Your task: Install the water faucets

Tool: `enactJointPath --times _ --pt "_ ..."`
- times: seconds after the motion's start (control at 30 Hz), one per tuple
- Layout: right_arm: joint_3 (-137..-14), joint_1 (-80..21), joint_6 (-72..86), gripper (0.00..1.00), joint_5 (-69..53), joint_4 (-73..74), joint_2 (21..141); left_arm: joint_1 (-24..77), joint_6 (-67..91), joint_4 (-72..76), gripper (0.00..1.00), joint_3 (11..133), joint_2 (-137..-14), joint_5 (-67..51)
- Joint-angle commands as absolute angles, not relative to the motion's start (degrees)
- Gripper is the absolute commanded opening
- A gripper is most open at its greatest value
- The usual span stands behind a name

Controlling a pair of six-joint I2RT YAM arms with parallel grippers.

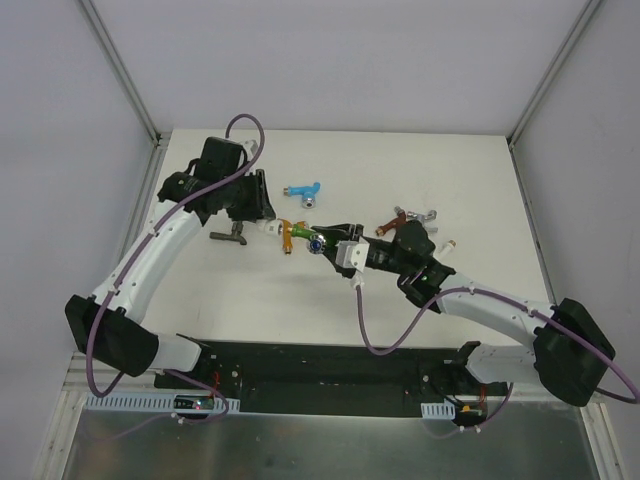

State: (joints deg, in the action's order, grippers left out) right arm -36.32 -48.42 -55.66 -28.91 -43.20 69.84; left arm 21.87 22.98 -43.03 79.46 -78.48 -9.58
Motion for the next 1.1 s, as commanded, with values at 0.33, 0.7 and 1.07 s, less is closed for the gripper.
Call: enactJointPath --times 0.33,0.7,1.07 --pt "-48.2 -47.3 -75.0 0.00 -42.4 -33.1 72.4 21.6 14.9 -55.8 0.00 86.5 -69.3 -10.6" --pt "-50.9 -49.4 -89.2 0.00 -39.8 -25.4 74.1 21.6 18.9 -55.9 0.00 87.9 -71.4 -6.9" --pt "-50.0 -51.1 -98.4 0.00 -35.7 -27.2 75.4 21.7 21.0 -55.9 0.00 89.9 -72.9 -9.5"
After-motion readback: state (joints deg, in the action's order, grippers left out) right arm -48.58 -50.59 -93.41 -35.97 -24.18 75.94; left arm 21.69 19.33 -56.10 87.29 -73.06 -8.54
